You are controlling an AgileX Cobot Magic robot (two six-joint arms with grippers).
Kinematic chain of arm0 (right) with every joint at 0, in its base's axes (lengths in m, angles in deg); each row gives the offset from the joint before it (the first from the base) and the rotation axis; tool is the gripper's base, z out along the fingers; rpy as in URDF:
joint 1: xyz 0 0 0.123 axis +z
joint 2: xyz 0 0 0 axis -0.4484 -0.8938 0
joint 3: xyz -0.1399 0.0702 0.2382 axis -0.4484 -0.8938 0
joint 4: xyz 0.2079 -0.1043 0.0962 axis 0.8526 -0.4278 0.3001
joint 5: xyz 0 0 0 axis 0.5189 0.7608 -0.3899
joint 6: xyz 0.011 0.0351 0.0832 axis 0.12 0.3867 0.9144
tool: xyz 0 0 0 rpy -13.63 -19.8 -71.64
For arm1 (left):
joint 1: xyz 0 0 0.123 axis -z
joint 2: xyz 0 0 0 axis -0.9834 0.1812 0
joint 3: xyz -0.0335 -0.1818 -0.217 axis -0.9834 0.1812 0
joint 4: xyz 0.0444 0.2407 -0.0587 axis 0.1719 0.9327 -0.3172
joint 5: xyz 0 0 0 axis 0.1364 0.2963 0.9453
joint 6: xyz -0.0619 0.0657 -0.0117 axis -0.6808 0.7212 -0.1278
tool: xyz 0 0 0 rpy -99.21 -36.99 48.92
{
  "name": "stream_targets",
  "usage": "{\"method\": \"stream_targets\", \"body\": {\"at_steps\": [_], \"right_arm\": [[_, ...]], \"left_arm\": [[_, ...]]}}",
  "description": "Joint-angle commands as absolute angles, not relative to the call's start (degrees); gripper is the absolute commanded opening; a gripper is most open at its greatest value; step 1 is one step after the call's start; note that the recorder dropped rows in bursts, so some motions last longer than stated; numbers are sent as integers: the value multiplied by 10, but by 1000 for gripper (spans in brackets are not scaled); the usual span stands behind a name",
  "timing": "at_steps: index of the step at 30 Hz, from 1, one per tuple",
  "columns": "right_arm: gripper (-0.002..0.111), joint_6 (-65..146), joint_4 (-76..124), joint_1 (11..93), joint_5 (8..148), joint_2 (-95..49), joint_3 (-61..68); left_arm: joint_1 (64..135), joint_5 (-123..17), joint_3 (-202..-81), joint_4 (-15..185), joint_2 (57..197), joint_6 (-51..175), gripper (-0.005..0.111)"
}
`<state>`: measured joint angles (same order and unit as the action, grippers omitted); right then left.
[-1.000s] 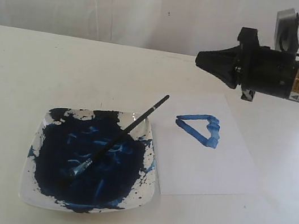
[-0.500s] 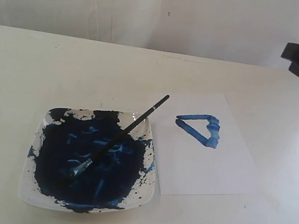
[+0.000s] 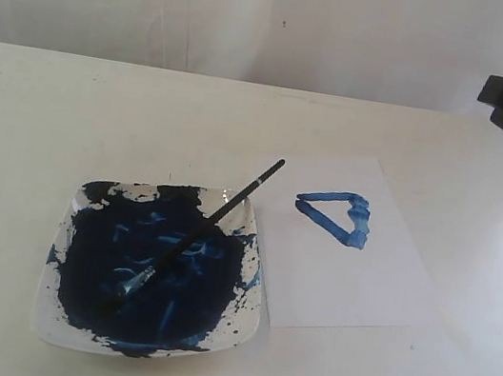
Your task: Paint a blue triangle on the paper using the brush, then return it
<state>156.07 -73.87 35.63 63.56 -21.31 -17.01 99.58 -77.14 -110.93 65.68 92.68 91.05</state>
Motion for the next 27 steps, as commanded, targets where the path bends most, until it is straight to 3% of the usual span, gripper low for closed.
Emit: {"method": "stream_targets", "body": {"at_steps": [1,9,20,27], "right_arm": [[0,1555,-738,352,634,-209,-174],[0,1555,-738,352,634,-209,-174],[0,1555,-738,352,635,-209,-174],[0,1555,-738,352,635,-209,-174]], "left_arm": [[996,-778,-1106,648,922,908,0],[983,-784,-1106,647,904,908,0],[797,-779,-1106,648,712,909,0],[763,-701,-1055,653,636,909,0]]}}
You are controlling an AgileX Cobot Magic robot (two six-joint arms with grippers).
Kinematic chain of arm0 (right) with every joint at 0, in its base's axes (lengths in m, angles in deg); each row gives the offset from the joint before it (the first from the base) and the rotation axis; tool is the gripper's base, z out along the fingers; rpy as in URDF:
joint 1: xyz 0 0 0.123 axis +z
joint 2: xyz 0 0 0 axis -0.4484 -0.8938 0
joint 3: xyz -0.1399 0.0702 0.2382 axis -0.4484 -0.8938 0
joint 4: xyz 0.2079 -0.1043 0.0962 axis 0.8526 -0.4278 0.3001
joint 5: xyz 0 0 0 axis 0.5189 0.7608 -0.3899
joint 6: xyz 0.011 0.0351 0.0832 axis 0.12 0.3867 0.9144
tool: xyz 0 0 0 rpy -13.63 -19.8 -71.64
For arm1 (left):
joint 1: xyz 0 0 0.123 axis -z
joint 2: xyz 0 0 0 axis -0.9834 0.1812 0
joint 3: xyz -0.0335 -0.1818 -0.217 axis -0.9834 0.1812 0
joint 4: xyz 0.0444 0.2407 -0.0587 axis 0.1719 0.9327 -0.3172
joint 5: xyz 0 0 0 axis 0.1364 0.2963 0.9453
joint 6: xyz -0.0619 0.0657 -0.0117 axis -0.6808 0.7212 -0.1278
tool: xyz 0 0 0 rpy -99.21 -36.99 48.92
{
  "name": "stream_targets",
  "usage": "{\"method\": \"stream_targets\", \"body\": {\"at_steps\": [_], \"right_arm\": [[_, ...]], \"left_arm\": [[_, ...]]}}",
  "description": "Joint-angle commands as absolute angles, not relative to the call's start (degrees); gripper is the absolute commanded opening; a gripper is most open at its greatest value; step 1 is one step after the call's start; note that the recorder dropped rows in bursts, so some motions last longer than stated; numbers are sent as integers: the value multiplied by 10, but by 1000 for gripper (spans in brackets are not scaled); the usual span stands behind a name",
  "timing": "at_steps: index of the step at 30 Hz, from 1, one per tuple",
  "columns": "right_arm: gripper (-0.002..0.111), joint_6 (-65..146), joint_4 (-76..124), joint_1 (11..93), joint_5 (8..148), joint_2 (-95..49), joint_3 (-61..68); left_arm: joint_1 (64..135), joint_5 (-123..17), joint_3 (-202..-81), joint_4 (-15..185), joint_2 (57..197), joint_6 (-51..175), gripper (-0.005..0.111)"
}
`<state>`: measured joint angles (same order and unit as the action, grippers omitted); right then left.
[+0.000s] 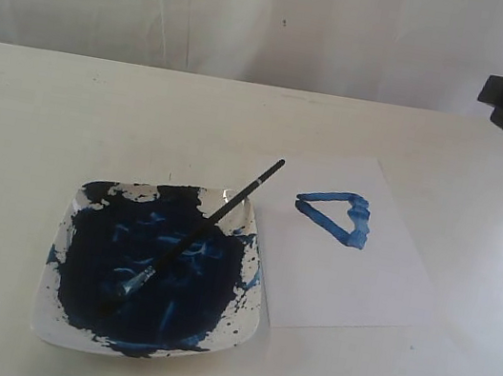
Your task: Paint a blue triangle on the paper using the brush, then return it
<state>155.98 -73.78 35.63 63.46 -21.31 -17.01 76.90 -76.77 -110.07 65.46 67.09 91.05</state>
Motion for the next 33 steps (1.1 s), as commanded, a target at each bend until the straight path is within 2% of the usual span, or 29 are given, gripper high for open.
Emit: {"method": "stream_targets", "body": {"at_steps": [1,4,9,15,24,30,33], "right_arm": [[0,1555,-738,352,635,-209,-174],[0,1555,-738,352,634,-209,-174],[0,1555,-738,352,634,-209,-174],[0,1555,-738,352,635,-209,-174],[0,1555,-738,352,635,-209,-174],[0,1555,-738,352,635,-209,-174],[0,1555,-738,352,635,-209,-174]], "left_arm": [[763,-661,-1031,653,626,909,0],[763,-553,-956,637,590,905,0],[763,-490,-862,565,574,845,0],[763,-561,-835,556,574,696,0],[763,-619,-819,559,574,690,0],[763,-660,-809,806,574,456,0],[763,-654,-809,825,574,449,0]]}}
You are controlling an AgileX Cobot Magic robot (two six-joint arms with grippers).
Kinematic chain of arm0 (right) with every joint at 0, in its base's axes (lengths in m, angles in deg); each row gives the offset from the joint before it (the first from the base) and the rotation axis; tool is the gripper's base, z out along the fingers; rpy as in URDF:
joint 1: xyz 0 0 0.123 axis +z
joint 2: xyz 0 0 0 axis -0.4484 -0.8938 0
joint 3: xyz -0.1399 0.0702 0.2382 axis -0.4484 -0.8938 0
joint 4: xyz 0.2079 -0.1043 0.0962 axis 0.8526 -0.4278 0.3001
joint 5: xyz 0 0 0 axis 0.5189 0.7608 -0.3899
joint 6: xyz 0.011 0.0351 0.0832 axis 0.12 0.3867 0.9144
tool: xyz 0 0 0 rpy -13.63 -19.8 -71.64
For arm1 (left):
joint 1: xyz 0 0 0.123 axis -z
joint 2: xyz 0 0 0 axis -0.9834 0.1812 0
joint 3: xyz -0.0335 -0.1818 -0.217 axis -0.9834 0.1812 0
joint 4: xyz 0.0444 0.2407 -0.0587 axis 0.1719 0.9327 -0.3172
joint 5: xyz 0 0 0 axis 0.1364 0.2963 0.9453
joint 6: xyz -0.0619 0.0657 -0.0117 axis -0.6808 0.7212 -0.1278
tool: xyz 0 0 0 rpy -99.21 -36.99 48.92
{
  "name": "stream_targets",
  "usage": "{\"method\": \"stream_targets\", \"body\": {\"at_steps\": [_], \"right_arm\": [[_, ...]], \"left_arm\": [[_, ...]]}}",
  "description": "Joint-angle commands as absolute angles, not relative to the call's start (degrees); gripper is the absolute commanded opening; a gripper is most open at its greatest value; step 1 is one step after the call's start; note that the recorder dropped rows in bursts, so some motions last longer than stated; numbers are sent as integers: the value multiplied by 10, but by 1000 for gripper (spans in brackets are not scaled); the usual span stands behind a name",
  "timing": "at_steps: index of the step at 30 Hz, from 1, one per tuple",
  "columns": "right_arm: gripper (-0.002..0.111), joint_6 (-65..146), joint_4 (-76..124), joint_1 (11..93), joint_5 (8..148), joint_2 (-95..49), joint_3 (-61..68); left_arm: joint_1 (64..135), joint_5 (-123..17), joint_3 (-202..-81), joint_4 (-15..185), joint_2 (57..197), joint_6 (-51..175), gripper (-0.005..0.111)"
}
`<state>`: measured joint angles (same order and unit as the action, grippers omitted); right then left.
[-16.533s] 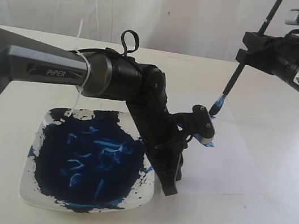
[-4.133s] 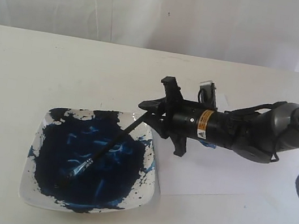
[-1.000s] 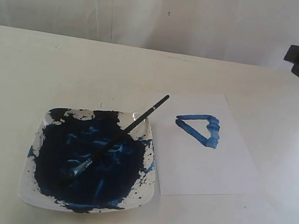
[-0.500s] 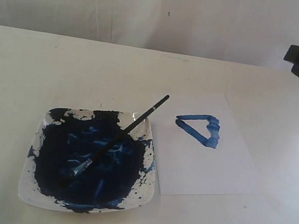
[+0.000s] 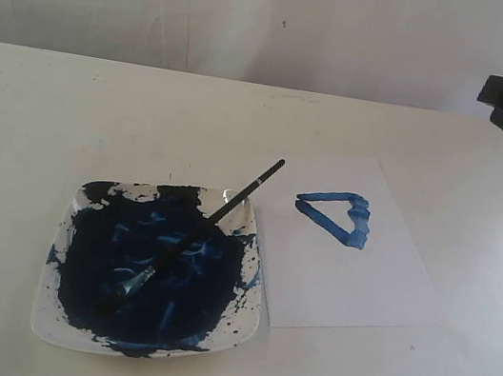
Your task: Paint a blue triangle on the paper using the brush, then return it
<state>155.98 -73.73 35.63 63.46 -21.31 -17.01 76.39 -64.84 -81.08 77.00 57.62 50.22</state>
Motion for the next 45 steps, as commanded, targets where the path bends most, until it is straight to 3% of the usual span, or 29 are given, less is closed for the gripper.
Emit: {"method": "stream_targets", "body": {"at_steps": [1,13,45], "right_arm": [[0,1555,-738,352,635,-209,-174],[0,1555,-738,352,635,-209,-174],[0,1555,-738,352,634,-209,-174]], "left_arm": [[763,-657,-809,825,574,453,0],[763,-667,-809,790,574,582,0],[763,-668,-809,798,574,579,0]]}}
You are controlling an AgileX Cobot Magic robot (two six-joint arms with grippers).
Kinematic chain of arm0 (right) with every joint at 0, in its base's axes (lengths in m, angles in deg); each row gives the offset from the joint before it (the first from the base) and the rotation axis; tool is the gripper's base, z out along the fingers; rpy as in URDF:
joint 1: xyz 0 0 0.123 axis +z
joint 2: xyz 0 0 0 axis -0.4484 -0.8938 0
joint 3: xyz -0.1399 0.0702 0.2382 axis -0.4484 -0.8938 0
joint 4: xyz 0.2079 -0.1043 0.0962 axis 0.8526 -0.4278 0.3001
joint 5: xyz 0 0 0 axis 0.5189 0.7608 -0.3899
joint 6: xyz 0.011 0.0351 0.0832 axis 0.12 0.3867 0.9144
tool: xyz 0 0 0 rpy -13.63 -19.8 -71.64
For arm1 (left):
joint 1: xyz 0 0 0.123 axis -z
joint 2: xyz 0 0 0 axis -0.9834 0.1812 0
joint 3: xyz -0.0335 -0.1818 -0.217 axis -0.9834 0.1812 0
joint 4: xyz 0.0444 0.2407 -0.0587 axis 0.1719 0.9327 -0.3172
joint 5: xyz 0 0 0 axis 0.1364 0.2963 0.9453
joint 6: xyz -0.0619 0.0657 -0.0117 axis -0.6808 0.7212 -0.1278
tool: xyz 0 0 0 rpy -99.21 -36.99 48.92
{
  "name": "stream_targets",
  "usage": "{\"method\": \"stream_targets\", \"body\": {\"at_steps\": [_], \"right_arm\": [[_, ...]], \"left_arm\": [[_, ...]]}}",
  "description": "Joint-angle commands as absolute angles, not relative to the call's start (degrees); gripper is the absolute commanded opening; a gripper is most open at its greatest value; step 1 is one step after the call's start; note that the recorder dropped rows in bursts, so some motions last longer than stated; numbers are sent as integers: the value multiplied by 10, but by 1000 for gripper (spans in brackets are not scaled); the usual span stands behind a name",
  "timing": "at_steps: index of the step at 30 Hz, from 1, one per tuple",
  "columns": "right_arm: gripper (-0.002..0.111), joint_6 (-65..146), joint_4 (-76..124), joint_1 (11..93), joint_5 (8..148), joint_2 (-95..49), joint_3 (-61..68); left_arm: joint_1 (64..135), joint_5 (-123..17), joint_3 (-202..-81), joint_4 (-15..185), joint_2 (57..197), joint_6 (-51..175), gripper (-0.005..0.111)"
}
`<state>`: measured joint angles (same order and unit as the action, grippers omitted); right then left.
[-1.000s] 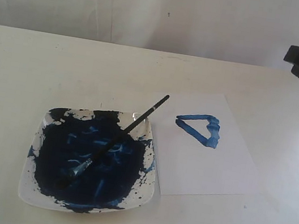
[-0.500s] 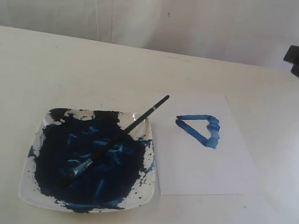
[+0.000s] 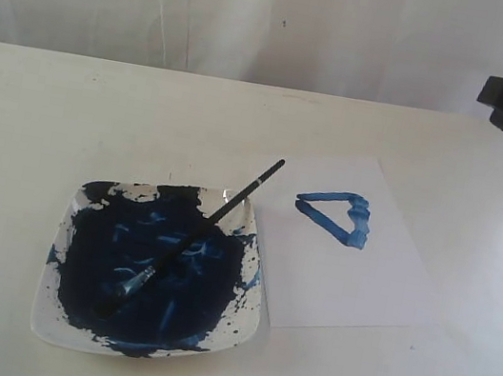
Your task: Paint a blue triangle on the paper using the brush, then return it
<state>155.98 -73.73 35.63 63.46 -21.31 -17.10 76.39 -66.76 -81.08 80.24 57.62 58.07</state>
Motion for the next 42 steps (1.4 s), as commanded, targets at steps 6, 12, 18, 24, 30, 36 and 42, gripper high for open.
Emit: {"method": "stream_targets", "body": {"at_steps": [6,12,18,24,30,36,42], "right_arm": [[0,1555,-738,352,634,-209,-174],[0,1555,-738,352,634,-209,-174],[0,1552,-738,352,635,-209,-174],[0,1552,-738,352,635,-209,-174],[0,1552,-738,352,634,-144,-174],[0,1552,-738,352,634,-22,-174],[0,1552,-747,352,613,129,-174]], "left_arm": [[763,-668,-809,798,574,579,0],[763,-668,-809,798,574,579,0],[763,-668,-809,799,574,579,0],[763,-668,-809,799,574,579,0],[763,-668,-809,799,574,579,0],[763,-668,-809,799,574,579,0],[763,-668,-809,799,574,579,0]]}}
